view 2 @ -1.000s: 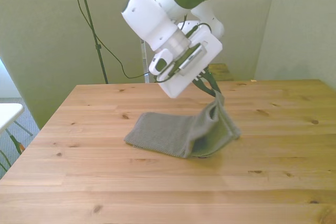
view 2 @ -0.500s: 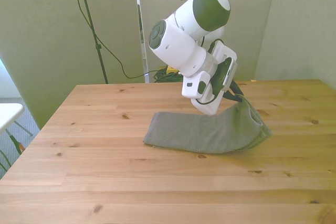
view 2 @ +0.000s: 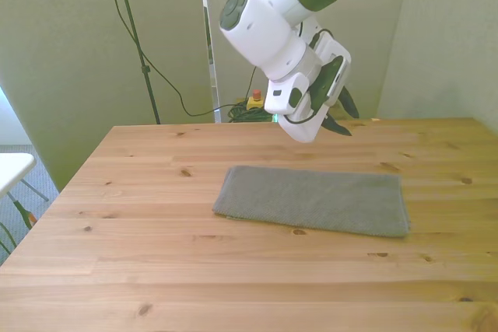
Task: Unfold the towel
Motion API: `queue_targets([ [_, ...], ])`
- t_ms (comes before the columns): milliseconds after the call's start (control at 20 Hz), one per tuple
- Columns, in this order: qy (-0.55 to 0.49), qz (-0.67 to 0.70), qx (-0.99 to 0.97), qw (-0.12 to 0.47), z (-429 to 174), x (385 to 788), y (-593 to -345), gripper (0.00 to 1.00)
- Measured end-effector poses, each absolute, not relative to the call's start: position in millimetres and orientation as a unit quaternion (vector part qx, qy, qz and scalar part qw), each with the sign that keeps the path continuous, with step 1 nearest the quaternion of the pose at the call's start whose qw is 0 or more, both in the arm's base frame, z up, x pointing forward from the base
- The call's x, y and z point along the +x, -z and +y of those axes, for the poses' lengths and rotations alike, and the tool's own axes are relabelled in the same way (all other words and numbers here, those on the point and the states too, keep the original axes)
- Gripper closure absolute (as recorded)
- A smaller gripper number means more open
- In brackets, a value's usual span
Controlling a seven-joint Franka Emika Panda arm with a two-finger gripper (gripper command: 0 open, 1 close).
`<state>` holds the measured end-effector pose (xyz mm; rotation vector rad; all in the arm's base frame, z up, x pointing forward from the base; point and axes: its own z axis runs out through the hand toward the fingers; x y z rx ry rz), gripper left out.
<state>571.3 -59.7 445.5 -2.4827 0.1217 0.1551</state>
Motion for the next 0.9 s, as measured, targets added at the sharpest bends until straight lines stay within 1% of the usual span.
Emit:
queue_targets([
  [100,-0.038,0.080,-0.953,0.288,-43,568,-426,0.00],
  [200,-0.021,0.114,-0.959,0.260,-24,557,-406,0.00],
  [300,-0.008,0.147,-0.962,0.230,-6,538,-394,0.00],
  [400,0.000,0.181,-0.963,0.200,9,513,-389,0.00],
  [550,0.000,0.238,-0.958,0.157,22,467,-393,0.00],
  [700,-0.005,0.304,-0.945,0.118,26,420,-405,0.00],
  [750,-0.006,0.326,-0.940,0.104,27,405,-412,0.00],
  [900,-0.012,0.374,-0.925,0.072,29,365,-446,0.00],
])
